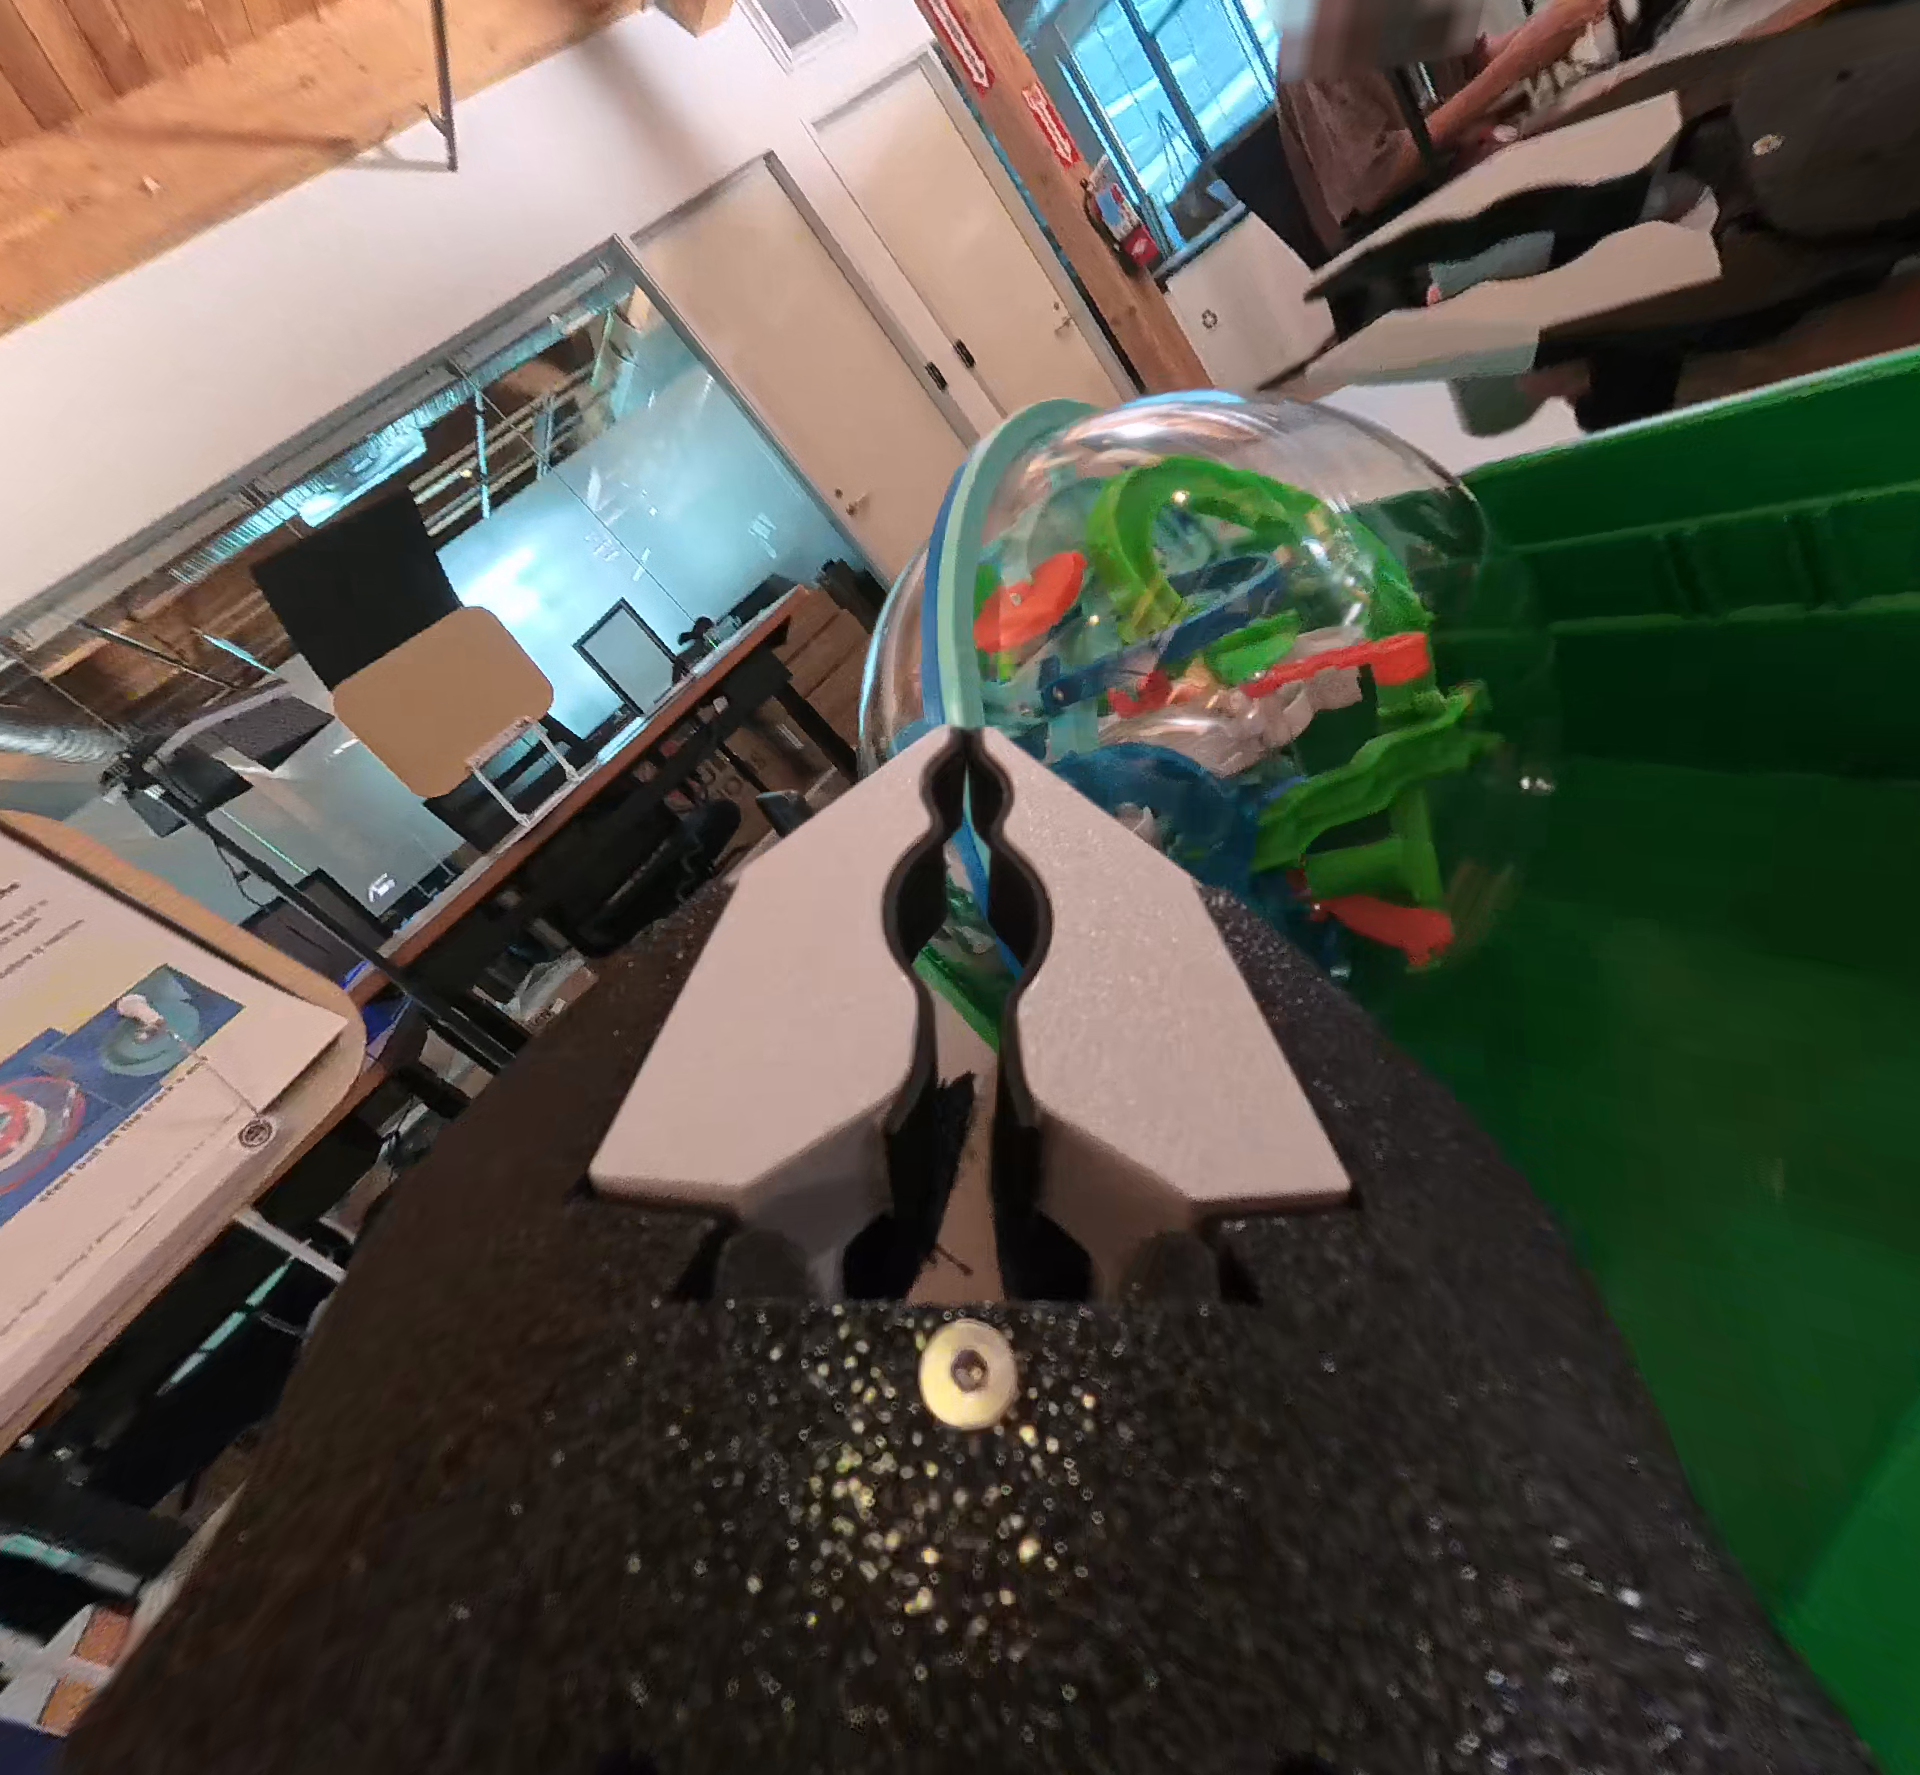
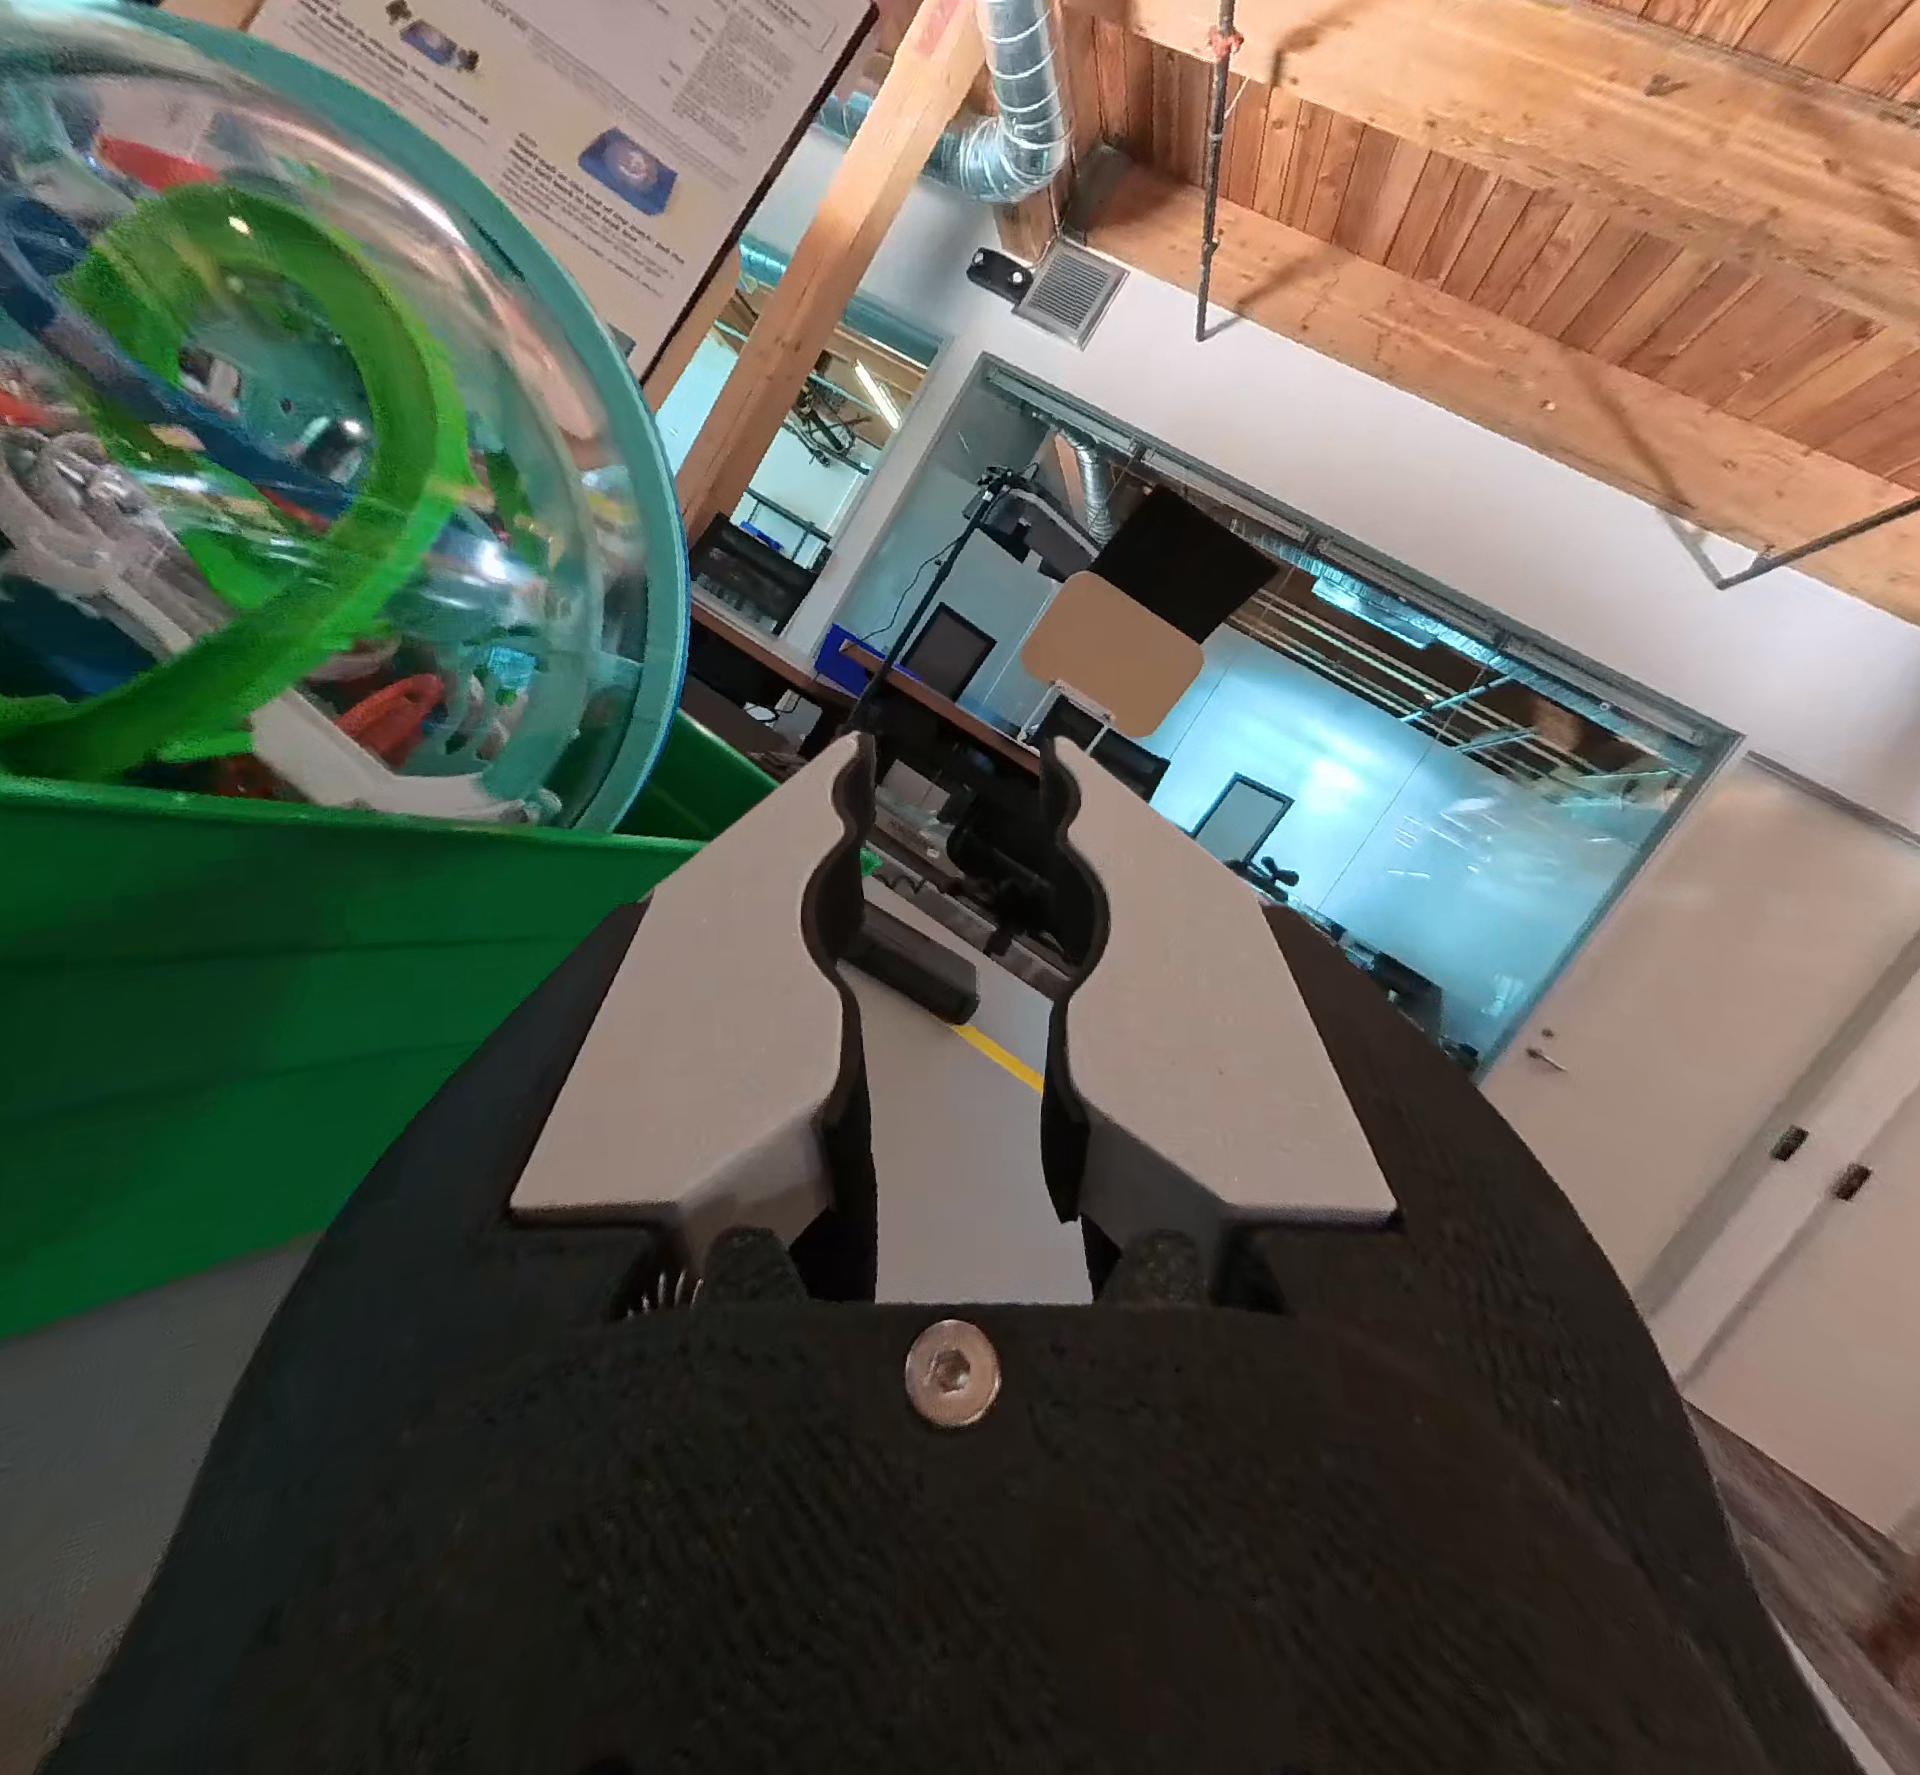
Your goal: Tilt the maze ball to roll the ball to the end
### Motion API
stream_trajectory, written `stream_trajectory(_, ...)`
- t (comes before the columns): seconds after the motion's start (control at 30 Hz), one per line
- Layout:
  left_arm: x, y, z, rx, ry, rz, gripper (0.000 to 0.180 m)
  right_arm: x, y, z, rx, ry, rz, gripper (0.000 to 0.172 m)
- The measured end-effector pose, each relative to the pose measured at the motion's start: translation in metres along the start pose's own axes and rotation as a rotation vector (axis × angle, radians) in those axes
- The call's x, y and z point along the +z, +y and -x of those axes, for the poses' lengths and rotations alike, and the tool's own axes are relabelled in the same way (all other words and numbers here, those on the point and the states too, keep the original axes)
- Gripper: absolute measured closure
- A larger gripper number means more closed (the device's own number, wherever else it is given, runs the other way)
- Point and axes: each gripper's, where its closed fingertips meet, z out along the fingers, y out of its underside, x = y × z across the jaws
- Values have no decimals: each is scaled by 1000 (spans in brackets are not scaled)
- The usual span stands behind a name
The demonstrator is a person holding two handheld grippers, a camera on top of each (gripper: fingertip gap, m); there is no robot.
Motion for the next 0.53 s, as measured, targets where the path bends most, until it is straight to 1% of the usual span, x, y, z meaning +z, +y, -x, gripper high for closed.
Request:
stream_trajectory(0.1, -4, 1, 1, -46, -43, -50, 180, -1, 1, 5, -37, -13, 11, 143)
stream_trajectory(0.2, -6, -2, 3, -35, -73, -89, 180, 0, -2, 14, -91, -51, 2, 144)
stream_trajectory(0.3, -6, -2, 3, -9, -84, -92, 180, 4, 1, 24, -125, -93, 10, 144)
stream_trajectory(0.53, -6, 0, 2, -30, -78, -94, 180, 4, -1, 35, -174, -138, 4, 146)
